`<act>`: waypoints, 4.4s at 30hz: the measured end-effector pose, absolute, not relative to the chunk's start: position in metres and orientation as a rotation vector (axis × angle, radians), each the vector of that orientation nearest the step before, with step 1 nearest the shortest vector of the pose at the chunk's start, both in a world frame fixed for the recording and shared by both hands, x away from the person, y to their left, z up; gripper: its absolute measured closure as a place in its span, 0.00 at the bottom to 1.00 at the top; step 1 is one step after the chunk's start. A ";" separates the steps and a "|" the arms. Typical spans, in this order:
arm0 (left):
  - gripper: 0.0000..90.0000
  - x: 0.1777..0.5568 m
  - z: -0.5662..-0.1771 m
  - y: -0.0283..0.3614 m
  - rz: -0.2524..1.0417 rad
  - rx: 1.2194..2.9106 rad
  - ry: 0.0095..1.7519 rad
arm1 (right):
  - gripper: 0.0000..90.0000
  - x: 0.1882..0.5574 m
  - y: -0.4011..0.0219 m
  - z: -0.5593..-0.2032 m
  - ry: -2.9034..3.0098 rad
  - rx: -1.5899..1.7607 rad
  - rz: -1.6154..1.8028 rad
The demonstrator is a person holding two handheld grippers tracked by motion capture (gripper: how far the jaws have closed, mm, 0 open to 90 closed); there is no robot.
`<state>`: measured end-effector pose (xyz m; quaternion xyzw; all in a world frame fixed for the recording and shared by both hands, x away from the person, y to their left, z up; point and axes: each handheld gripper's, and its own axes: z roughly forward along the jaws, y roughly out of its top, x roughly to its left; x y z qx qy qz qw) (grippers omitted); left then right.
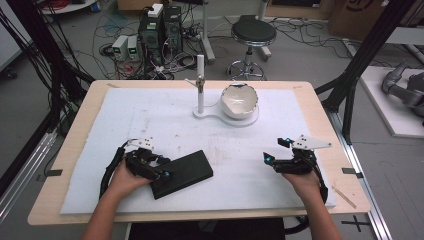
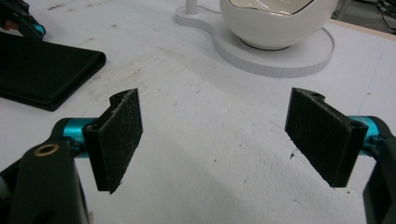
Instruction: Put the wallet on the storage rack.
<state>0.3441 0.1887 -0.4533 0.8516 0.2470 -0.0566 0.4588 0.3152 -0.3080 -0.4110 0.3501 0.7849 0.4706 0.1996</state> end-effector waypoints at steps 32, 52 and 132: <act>0.91 0.331 -0.399 0.187 -0.144 1.925 0.550 | 0.22 0.316 -0.300 -0.409 2.235 0.945 1.389; 0.91 0.316 -0.370 0.150 -0.087 1.907 0.369 | 0.22 0.321 -0.233 -0.394 2.416 0.721 1.746; 0.17 0.319 -0.358 0.212 0.188 1.868 0.677 | 0.87 0.453 -0.290 -0.304 2.221 1.082 1.247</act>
